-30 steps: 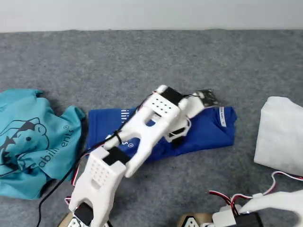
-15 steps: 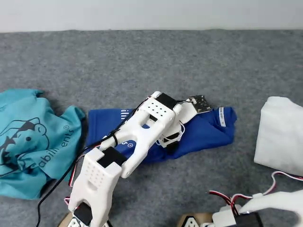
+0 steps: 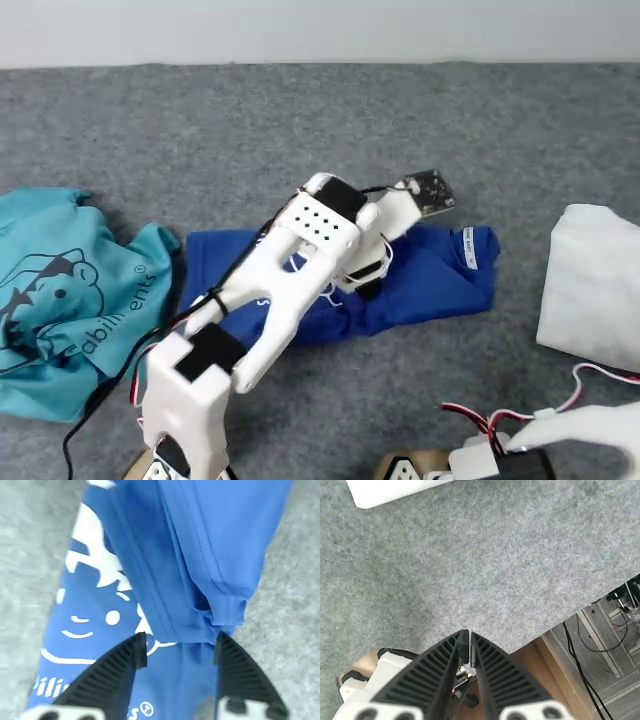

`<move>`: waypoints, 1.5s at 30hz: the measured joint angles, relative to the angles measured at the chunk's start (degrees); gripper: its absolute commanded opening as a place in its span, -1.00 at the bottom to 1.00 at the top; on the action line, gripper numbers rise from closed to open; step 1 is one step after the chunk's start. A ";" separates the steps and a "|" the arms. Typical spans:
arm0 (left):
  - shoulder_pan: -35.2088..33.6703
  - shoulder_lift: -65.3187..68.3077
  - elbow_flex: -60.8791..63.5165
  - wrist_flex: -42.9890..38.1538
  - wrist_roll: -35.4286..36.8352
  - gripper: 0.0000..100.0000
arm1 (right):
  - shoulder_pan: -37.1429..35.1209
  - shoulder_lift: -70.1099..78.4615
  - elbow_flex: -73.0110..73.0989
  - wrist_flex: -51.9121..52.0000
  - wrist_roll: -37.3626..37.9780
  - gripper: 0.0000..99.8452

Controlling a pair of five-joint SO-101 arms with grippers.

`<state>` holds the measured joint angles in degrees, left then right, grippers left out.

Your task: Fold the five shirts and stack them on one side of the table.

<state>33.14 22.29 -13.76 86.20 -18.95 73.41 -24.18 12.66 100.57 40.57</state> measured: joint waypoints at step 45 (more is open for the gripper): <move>-42.99 7.56 0.00 12.31 2.46 -0.43 | 0.00 0.00 0.00 0.00 0.00 -0.98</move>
<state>-9.85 29.85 -13.76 98.51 -16.48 73.41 -24.18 12.66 100.57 40.57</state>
